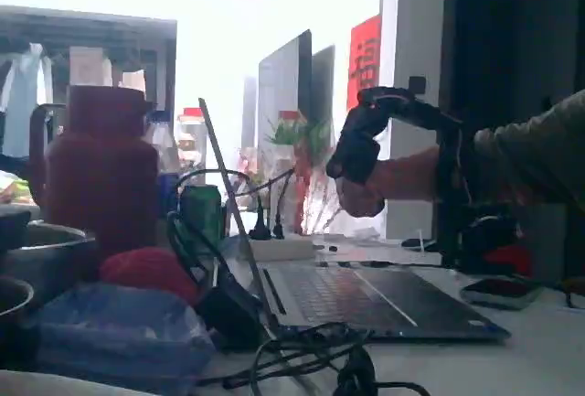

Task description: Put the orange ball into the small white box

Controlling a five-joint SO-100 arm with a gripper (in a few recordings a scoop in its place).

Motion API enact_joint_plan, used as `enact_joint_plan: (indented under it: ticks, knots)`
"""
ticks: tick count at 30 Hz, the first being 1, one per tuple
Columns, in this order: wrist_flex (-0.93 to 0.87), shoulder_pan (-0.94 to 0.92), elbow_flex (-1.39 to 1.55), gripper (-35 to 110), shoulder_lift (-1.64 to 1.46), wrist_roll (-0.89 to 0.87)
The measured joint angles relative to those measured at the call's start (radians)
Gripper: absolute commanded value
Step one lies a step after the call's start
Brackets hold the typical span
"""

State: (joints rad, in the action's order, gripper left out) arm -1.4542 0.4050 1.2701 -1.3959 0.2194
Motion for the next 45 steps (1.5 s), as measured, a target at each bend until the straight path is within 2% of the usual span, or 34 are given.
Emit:
enact_joint_plan:
  ticks: [9,24,40,45]
  knots:
    - [-0.008,-0.029,0.0,29,-0.225,-0.107]
    - [-0.009,-0.322,0.009,29,-0.503,-0.149]
    - [-0.018,-0.359,0.491,29,-1.04,-0.198]
    - [-0.018,-0.428,0.601,30,-1.135,-0.189]
